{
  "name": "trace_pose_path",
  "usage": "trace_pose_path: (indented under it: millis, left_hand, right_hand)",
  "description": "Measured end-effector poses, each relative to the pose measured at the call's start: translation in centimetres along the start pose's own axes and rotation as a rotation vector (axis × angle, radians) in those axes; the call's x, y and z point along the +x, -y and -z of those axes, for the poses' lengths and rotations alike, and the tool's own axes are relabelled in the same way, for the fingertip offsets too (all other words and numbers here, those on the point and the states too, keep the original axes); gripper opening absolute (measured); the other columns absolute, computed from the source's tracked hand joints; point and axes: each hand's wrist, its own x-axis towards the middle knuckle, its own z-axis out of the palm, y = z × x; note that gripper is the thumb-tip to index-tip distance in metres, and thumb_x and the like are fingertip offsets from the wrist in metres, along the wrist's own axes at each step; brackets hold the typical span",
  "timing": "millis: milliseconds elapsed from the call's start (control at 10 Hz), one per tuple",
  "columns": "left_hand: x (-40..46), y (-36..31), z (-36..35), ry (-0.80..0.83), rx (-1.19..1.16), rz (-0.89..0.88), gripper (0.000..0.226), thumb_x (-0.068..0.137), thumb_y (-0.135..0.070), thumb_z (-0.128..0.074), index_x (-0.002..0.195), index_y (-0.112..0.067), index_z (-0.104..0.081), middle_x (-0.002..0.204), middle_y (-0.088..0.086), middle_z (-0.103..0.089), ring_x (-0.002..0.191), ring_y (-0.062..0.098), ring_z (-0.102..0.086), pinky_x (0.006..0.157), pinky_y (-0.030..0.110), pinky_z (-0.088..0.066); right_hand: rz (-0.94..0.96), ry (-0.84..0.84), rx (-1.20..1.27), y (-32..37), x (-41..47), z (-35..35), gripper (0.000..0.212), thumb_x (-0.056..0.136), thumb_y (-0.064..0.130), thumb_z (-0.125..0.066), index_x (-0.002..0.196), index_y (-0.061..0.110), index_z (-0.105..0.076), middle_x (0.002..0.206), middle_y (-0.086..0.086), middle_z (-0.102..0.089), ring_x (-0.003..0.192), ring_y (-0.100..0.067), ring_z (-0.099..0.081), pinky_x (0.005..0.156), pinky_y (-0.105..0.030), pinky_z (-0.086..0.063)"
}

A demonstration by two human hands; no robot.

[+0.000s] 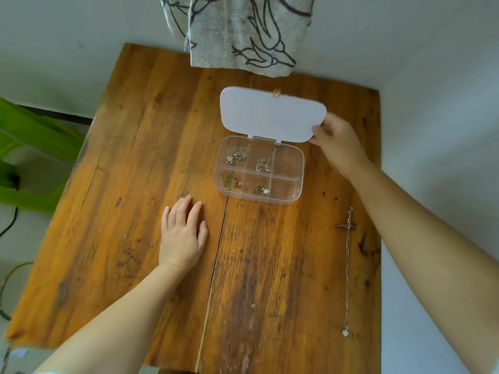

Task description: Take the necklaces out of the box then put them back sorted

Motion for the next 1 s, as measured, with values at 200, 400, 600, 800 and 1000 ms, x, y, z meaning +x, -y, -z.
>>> trace_pose_path:
  millis: [200, 400, 600, 800, 1000]
  left_hand:
    - [0.1, 0.0, -0.3, -0.015, -0.005, -0.012, 0.055, 0.089, -0.040, -0.023, 0.130, -0.011, -0.046, 0.140, 0.016, -0.041, 0.134, 0.030, -0.029, 0.115, 0.045, -0.009]
    - [-0.1, 0.2, -0.6, -0.062, -0.032, -0.032, 0.053, 0.090, -0.037, -0.025, 0.131, -0.011, -0.044, 0.142, 0.016, -0.039, 0.135, 0.031, -0.028, 0.114, 0.042, -0.006]
    - [-0.2, 0.1, -0.7, -0.081, -0.066, -0.041, 0.041, 0.094, -0.025, -0.043, 0.133, -0.011, -0.042, 0.144, 0.015, -0.036, 0.136, 0.031, -0.025, 0.115, 0.043, -0.005]
    - [1.0, -1.5, 5.9, 0.136, 0.052, -0.159, 0.037, 0.097, -0.031, -0.033, 0.128, -0.013, -0.042, 0.135, 0.011, -0.047, 0.125, 0.028, -0.041, 0.104, 0.039, -0.037]
    - [6.1, -6.0, 20.9, -0.273, 0.227, -0.686, 0.036, 0.095, -0.027, -0.041, 0.126, -0.010, -0.048, 0.120, 0.011, -0.060, 0.111, 0.030, -0.056, 0.092, 0.039, -0.045]
  right_hand:
    - [0.234, 0.209, -0.455, -2.5, -5.1, -0.9, 0.043, 0.097, 0.007, -0.045, 0.140, 0.015, -0.043, 0.148, -0.007, -0.043, 0.136, -0.021, -0.038, 0.113, -0.035, -0.033]
    - [0.156, 0.310, -0.436, -5.1, -5.5, -2.3, 0.047, 0.101, 0.011, -0.028, 0.148, 0.019, -0.026, 0.159, 0.001, -0.018, 0.144, -0.007, -0.009, 0.121, -0.034, -0.011]
    - [0.172, 0.288, -0.798, -5.4, -6.3, -2.9, 0.061, 0.099, 0.006, -0.037, 0.150, 0.026, -0.012, 0.161, 0.003, -0.006, 0.147, -0.026, -0.010, 0.118, -0.045, -0.024]
    - [0.002, 0.535, -1.088, 1.3, -7.5, -0.1, 0.064, 0.099, 0.020, -0.040, 0.151, 0.024, -0.004, 0.161, -0.004, -0.001, 0.148, -0.024, 0.003, 0.118, -0.049, -0.001]
    - [-0.082, 0.283, -1.164, 13.7, -9.2, 8.1, 0.064, 0.098, 0.050, -0.028, 0.151, 0.027, -0.001, 0.161, -0.005, -0.002, 0.148, -0.026, -0.001, 0.117, -0.056, 0.000]
